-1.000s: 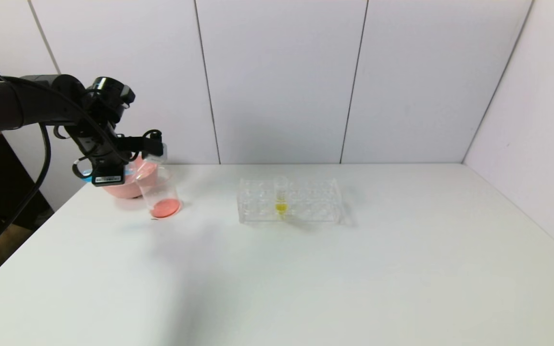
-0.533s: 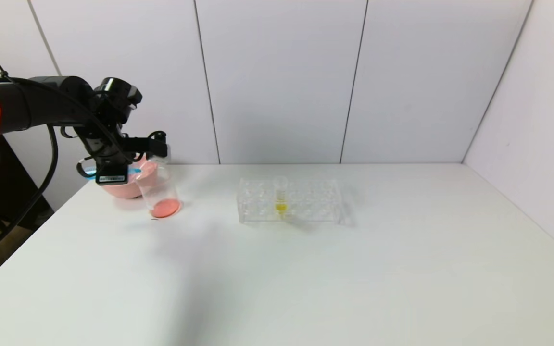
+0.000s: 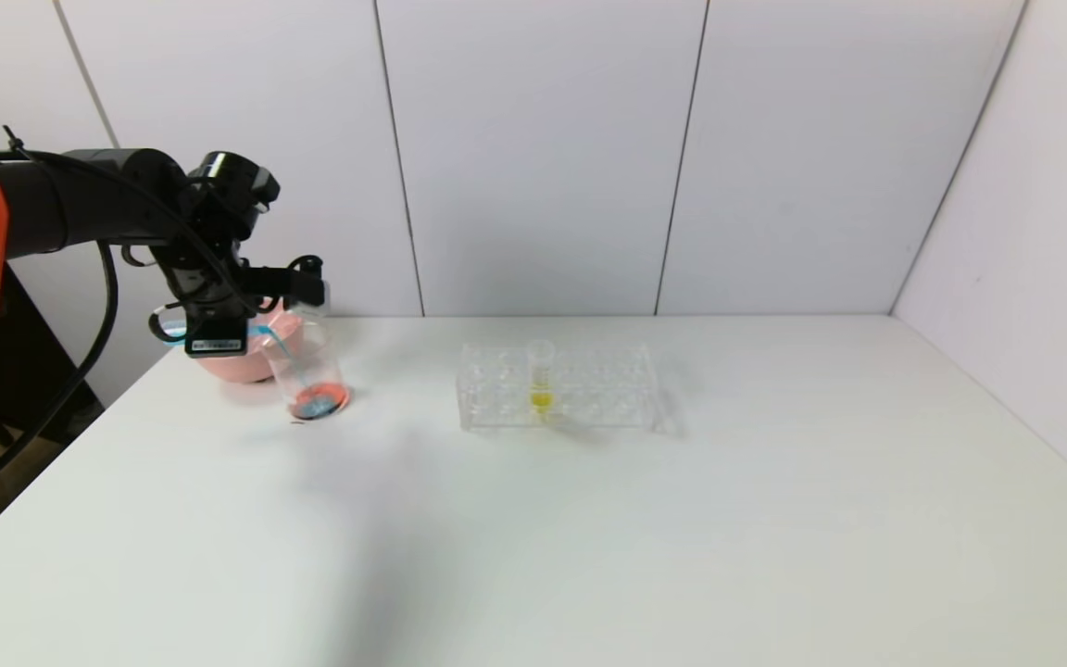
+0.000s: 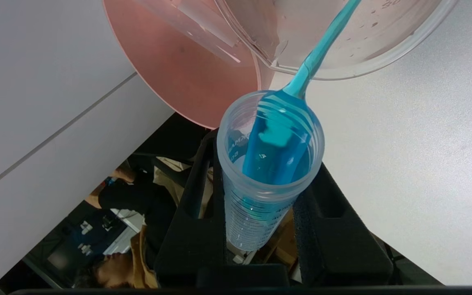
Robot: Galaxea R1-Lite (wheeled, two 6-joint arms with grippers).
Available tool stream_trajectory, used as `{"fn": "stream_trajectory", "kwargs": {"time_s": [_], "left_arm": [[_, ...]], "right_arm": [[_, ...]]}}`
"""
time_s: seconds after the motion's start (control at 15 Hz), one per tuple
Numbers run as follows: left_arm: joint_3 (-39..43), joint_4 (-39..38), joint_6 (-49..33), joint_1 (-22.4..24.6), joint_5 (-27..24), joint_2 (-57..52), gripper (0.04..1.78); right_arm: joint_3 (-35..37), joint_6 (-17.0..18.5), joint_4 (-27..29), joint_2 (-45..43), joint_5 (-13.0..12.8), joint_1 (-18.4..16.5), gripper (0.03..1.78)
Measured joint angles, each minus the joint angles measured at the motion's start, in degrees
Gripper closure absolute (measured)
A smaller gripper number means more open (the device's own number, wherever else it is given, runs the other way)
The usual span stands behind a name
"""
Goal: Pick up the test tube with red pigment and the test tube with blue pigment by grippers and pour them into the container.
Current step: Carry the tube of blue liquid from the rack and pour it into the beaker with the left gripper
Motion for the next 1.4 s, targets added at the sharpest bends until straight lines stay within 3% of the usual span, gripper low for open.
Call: {"fn": "stream_trajectory", "kwargs": {"time_s": [1.4], "left_arm": [[0.09,-0.44,-0.02,-1.54,2.19,-0.07,1.35]], "right_arm": [[0.00,0.00,0.00,0.00,0.00,-0.02,0.04]]}}
